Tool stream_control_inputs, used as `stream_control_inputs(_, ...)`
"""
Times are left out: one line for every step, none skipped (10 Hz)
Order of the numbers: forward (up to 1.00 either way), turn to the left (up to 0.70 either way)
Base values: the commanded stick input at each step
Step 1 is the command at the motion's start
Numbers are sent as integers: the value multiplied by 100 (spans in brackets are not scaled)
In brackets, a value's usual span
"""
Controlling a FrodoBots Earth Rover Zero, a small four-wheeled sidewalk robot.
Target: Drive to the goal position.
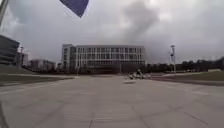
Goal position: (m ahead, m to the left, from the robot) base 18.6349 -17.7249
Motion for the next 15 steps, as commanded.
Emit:
stream_control_inputs(70,0)
stream_control_inputs(70,0)
stream_control_inputs(70,0)
stream_control_inputs(70,0)
stream_control_inputs(70,0)
stream_control_inputs(70,0)
stream_control_inputs(70,0)
stream_control_inputs(70,0)
stream_control_inputs(70,0)
stream_control_inputs(70,0)
stream_control_inputs(70,0)
stream_control_inputs(70,0)
stream_control_inputs(70,0)
stream_control_inputs(70,0)
stream_control_inputs(70,0)
